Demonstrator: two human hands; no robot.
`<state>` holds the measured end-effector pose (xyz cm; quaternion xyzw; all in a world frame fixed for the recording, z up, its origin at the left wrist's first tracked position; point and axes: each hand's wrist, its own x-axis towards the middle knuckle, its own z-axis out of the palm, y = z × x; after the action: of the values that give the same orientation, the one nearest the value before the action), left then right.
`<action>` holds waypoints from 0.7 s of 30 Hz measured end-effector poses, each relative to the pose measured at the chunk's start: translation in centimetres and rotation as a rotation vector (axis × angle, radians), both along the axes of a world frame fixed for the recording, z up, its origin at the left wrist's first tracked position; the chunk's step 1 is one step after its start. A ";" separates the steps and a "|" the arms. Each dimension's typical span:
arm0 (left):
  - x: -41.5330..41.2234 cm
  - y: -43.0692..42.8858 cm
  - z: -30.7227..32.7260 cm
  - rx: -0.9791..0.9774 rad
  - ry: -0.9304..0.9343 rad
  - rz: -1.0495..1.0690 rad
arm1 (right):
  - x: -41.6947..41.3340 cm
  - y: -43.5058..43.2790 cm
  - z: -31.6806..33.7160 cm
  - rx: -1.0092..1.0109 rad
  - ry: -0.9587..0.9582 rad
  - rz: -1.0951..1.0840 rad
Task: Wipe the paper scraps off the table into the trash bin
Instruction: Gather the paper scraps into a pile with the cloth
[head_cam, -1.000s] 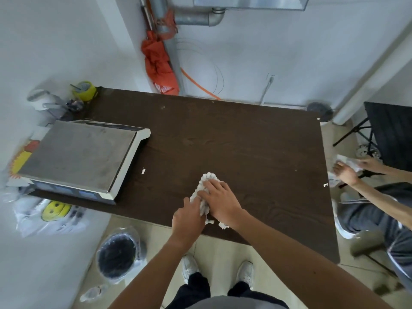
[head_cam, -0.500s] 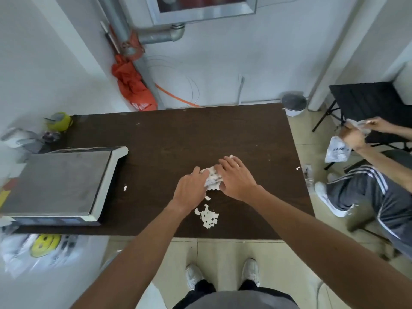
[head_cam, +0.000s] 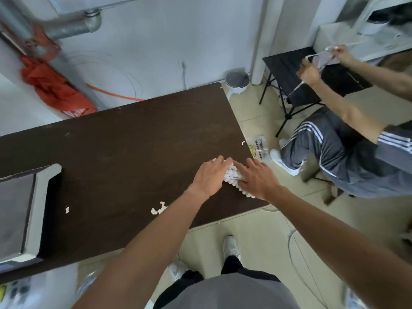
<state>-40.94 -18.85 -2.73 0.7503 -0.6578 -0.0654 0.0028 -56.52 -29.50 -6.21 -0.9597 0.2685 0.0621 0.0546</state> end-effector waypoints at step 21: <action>6.1 8.1 -0.5 0.086 0.115 -0.004 | 5.8 14.2 -2.2 0.270 -0.209 -0.343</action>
<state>-34.83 -10.75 -3.25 0.7433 -0.6548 -0.1365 0.0084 -50.73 -15.33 -8.41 -0.8853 0.4098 -0.0122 0.2195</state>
